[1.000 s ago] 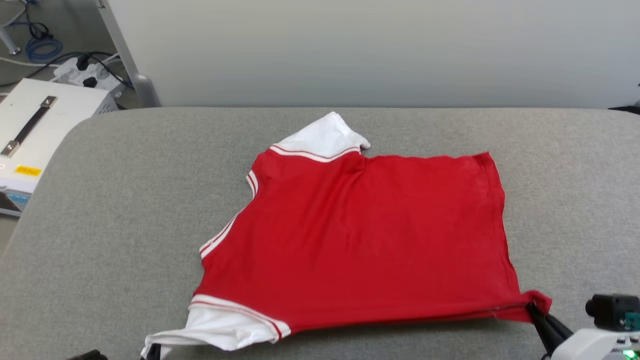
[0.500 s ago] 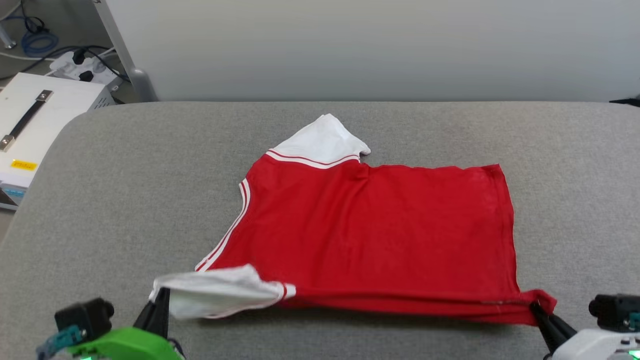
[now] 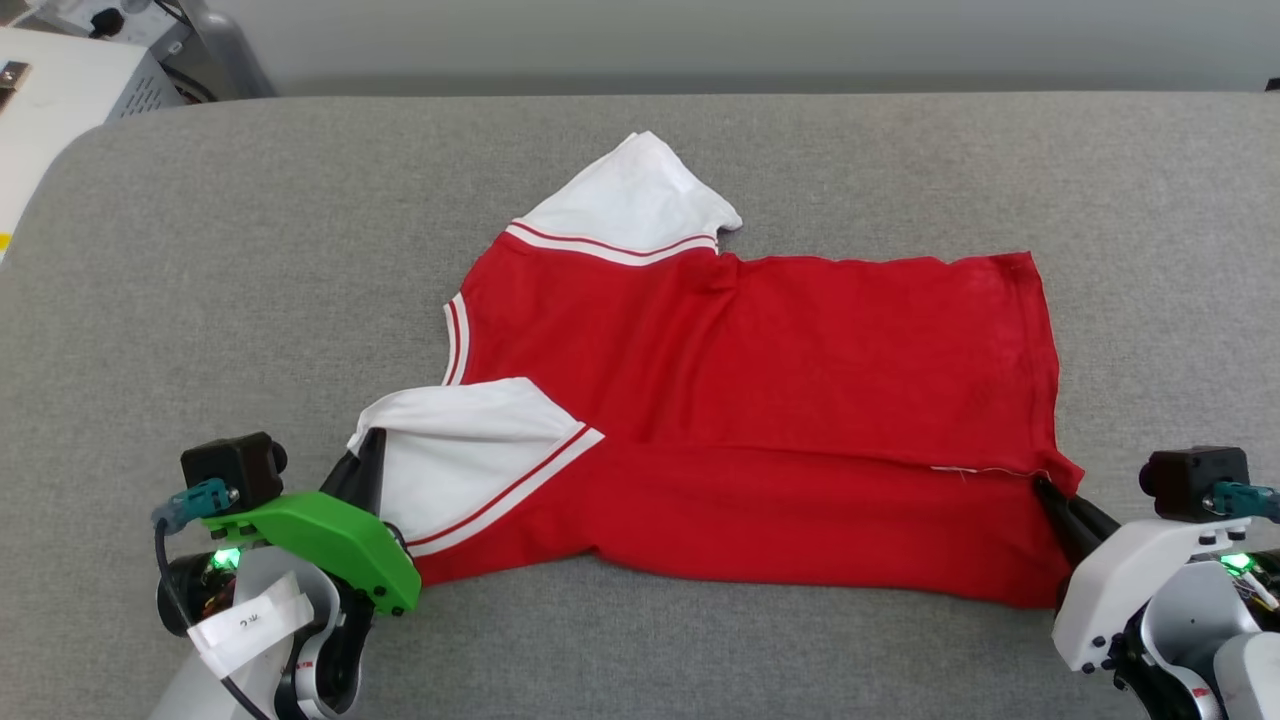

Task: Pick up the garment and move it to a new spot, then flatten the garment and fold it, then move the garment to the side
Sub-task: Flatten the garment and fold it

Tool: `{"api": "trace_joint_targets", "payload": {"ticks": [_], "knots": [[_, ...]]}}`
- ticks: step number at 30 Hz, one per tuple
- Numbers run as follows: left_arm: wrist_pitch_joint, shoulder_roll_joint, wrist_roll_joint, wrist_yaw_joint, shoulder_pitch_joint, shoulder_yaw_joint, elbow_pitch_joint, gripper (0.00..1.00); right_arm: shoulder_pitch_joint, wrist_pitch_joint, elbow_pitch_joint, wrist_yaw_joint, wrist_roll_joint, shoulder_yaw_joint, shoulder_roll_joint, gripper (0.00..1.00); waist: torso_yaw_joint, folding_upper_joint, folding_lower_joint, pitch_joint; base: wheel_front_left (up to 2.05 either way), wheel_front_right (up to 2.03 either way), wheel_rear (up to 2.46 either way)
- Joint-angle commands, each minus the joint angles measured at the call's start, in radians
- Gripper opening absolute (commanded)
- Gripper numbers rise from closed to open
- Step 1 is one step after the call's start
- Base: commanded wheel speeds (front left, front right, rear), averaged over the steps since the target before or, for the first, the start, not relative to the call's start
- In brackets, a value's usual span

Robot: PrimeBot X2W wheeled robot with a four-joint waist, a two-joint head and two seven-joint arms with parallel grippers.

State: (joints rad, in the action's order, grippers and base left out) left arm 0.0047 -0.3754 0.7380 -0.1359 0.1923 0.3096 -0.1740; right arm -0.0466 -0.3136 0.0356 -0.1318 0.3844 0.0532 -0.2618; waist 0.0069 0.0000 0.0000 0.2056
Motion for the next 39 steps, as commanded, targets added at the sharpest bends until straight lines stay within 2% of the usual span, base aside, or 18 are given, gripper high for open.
{"api": "trace_joint_targets", "payload": {"ticks": [1,11,12,13,14,15,23,27,30,34,38,39], "knots": [[-0.009,0.007,-0.003,0.014,0.03,0.003,-0.029,0.0,-0.027,0.01,0.022,0.001,0.006,0.01,-0.007,0.0,-0.007,0.0,0.0,0.039,0.0,0.0,0.0],[0.023,0.043,0.016,0.103,0.109,0.061,-0.241,0.0,-0.091,0.062,0.19,0.001,0.036,0.091,-0.035,0.01,0.001,0.0,0.0,0.059,0.0,0.0,0.0],[0.024,0.044,0.017,0.109,0.114,0.064,-0.251,0.08,-0.094,0.074,0.197,0.001,0.033,0.095,-0.038,0.22,0.001,0.0,0.0,0.058,0.0,0.0,0.0],[0.023,0.046,0.017,0.113,0.117,0.066,-0.26,0.28,-0.096,0.088,0.203,0.001,0.034,0.096,-0.038,0.41,0.001,0.0,0.0,0.057,0.0,0.0,0.0],[0.015,0.048,0.018,0.117,0.121,0.066,-0.269,0.91,-0.099,0.107,0.209,0.001,0.035,0.097,-0.038,1.0,0.002,0.0,0.0,0.054,0.0,0.0,0.0],[0.007,0.05,0.018,0.118,0.123,0.064,-0.274,1.0,-0.101,0.127,0.209,0.001,0.036,0.097,-0.037,1.0,0.002,0.0,0.0,0.05,0.0,0.0,0.0],[-0.076,0.037,0.011,0.102,0.126,0.031,-0.272,1.0,-0.078,0.387,0.153,0.001,0.008,0.053,-0.019,1.0,0.007,0.0,0.0,-0.01,0.0,0.0,0.0],[-0.083,0.009,0.002,0.09,0.126,0.019,-0.244,1.0,-0.047,0.457,0.108,0.001,-0.035,0.01,0.002,1.0,0.009,0.0,0.0,-0.041,0.0,0.0,0.0],[-0.039,-0.022,0.007,0.083,0.128,0.016,-0.212,1.0,-0.026,0.465,0.075,0.001,-0.062,-0.022,0.025,1.0,0.009,0.0,0.0,-0.055,0.0,0.0,0.0],[0.124,-0.097,0.016,0.093,0.121,0.047,-0.148,1.0,0.003,0.444,0.027,0.001,-0.086,-0.046,0.052,1.0,0.004,0.0,0.0,-0.063,0.0,0.0,0.0],[0.353,-0.177,0.058,0.096,0.097,0.084,-0.073,1.0,0.026,0.424,-0.014,0.001,-0.099,-0.065,0.074,1.0,-0.008,0.0,0.0,-0.063,0.0,0.0,0.0],[0.499,-0.213,0.105,0.078,0.072,0.098,-0.012,1.0,0.036,0.411,-0.032,0.001,-0.104,-0.071,0.087,1.0,-0.02,0.0,0.0,-0.056,0.0,0.0,0.0]]}}
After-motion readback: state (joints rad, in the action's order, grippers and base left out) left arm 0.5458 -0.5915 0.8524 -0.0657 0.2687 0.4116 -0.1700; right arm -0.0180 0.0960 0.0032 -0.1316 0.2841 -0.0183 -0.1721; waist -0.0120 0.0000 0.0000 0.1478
